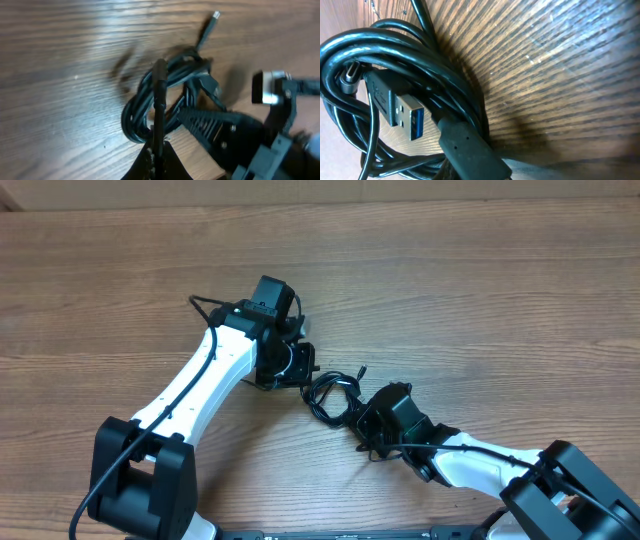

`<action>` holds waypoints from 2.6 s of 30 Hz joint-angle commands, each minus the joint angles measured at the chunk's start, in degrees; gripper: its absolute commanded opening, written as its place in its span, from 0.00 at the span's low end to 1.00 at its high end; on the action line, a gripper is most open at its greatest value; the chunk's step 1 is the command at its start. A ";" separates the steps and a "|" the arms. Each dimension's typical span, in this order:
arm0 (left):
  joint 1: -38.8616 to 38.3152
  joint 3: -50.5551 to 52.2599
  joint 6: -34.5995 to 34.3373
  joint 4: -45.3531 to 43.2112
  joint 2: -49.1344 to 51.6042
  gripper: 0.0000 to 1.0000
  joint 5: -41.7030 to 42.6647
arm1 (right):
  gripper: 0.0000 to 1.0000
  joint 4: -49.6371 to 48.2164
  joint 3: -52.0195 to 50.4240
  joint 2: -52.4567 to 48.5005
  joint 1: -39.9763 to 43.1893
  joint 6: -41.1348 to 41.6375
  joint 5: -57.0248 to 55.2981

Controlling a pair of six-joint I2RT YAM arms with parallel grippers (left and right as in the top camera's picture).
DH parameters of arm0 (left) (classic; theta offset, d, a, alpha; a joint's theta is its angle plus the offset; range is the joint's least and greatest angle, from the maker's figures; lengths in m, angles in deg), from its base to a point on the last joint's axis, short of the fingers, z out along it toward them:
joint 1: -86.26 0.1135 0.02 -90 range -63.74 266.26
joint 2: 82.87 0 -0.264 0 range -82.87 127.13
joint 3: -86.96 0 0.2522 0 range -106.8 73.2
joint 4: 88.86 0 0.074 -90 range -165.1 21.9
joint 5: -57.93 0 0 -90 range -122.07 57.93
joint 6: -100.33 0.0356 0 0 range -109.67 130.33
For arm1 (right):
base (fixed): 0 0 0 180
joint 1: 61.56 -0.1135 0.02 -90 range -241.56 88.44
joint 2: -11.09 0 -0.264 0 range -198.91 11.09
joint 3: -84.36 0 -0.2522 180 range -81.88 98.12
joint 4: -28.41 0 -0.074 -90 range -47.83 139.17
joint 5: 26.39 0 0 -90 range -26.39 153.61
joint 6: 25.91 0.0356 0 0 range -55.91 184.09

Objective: Untangle cables

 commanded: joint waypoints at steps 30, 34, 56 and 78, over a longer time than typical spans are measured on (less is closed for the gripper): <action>-9.42 3.02 1.51 1.77 -1.11 0.04 -16.33 | 0.04 5.22 -1.86 -2.40 4.17 -4.98 2.08; -9.49 3.02 -0.39 -3.28 1.70 0.04 -10.78 | 0.04 5.20 -1.86 -2.40 4.17 -5.20 2.45; -10.58 3.02 -19.91 -12.04 10.49 0.04 -12.11 | 0.04 5.22 -1.86 -2.16 4.17 -8.44 7.37; -12.33 3.02 -24.90 -17.77 14.21 0.04 -13.38 | 0.04 5.05 -1.86 24.35 4.15 -19.47 24.09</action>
